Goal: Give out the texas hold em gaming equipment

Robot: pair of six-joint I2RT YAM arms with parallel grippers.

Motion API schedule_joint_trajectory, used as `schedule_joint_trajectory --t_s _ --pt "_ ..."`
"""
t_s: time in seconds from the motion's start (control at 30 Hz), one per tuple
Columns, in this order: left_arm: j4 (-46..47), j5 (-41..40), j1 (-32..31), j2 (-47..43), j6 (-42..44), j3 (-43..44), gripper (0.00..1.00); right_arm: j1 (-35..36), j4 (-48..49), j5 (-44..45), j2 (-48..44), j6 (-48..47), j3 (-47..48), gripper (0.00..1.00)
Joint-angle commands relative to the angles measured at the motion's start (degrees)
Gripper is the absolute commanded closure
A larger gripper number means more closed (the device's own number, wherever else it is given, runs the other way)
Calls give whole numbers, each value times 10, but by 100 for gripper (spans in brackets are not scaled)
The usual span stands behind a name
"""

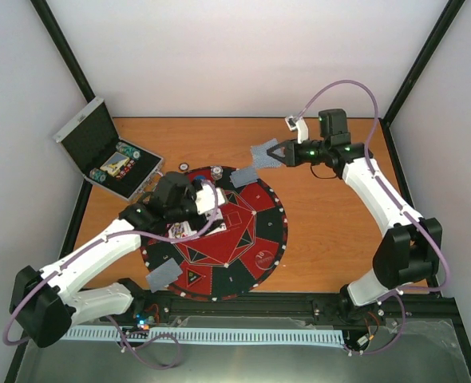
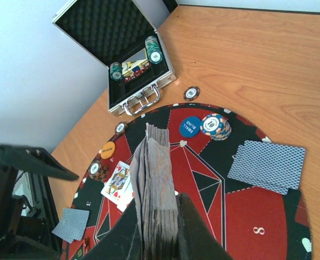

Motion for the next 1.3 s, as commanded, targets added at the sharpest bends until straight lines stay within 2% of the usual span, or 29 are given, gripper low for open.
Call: schedule_joint_trajectory --t_s 0.0,0.17,0.4,0.53,0.73,0.9,1.17,1.27 --pt "83 -26 9 -9 -174 33 0 29 21 -23 22 30 19 97" --pt "133 -102 9 -21 -152 19 0 102 -14 -32 56 1 54 97" --pt "171 -146 9 -14 -77 -6 0 178 -22 -23 98 20 70 97" --pt "185 -145 10 -12 -31 -29 0 199 12 -28 100 52 57 97" --pt "194 -128 9 -9 15 -31 1 226 12 -28 118 59 66 97" --pt "188 -117 9 -20 1 -33 10 227 -10 -10 120 50 69 97" --pt "169 -94 9 -29 -23 -37 36 227 -12 -12 120 47 71 97" --pt "172 -99 9 -33 -27 -38 42 227 -13 -10 120 47 70 97"
